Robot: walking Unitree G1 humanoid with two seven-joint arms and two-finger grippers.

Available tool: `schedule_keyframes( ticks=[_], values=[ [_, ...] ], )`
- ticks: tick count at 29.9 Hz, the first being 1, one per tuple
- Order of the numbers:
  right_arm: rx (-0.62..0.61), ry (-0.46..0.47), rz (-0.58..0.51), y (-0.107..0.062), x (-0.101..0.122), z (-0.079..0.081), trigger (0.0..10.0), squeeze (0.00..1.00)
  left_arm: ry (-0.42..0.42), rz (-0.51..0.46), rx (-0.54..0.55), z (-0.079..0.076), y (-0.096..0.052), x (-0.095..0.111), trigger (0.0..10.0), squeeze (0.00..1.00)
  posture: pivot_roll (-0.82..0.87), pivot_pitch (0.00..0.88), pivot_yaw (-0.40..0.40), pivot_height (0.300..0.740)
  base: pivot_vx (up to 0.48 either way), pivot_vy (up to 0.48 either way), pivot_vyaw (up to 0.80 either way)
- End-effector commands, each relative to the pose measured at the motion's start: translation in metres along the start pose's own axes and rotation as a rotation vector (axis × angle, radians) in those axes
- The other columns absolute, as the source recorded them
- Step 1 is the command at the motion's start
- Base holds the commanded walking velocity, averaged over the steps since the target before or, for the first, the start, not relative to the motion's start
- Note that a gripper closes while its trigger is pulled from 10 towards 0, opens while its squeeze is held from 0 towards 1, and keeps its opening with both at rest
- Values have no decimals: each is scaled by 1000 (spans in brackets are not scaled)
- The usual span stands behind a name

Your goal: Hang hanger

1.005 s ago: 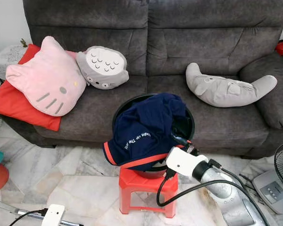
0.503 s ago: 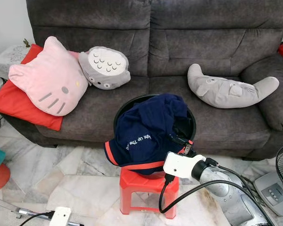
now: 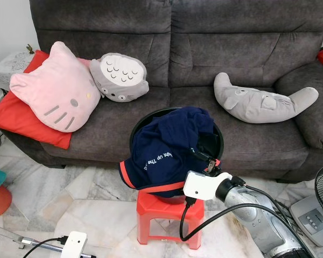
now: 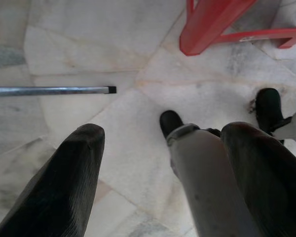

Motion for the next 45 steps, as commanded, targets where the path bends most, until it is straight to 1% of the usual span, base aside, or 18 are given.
schedule_keyframes(
  ticks=[1,4,5,9,13,19,23,27,37,44,45],
  values=[
    [-12,-2,12,0,-3,-5,10000,0,-5,32,2,5,-2,-8,10000,0,-138,53,66,740,0,0,0],
    [-8,7,23,1,-6,-3,10000,0,-5,37,4,9,-3,-12,10000,0,-138,53,66,740,0,0,0],
    [-2,26,23,1,-7,0,0,0,-6,46,7,11,-5,-17,10000,0,-138,53,66,740,0,0,0],
    [18,44,16,2,-6,7,0,0,-5,63,8,13,-8,-26,10000,0,-132,53,68,740,0,0,0],
    [29,63,8,2,-6,11,0,0,-3,70,8,13,-9,-30,10000,0,-134,53,71,740,0,0,0],
    [43,60,-14,3,-3,15,0,0,-2,66,-1,6,-8,-29,10000,0,-132,53,71,740,0,0,0],
    [68,51,-6,3,-4,19,0,0,0,61,-9,-1,-6,-27,10000,0,-132,54,70,740,0,0,0],
    [74,58,1,2,-6,20,0,0,1,57,-12,-4,-5,-24,10000,0,-133,53,69,740,0,0,0],
    [77,68,-11,3,-5,22,0,0,0,46,-10,-3,-4,-18,10000,0,-131,54,70,740,0,0,0],
    [71,71,-15,3,-4,22,0,0,0,51,-6,0,-5,-21,10000,0,-131,54,71,740,0,0,0],
    [64,71,-15,4,-4,21,0,0,0,54,-3,3,-6,-23,10000,0,-131,54,71,740,0,0,0]
  ],
)
Point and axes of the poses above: a point about 5 cm out from each wrist's last joint towards the gripper, its own y axis pointing out of the wrist towards the gripper, its own x axis along the axis of the wrist's last joint, z = x × y, the point moved 3 cm from there along y, pointing out of the wrist towards the gripper, and after that the axes turned 8 degrees about y, right-handed, at the moved point
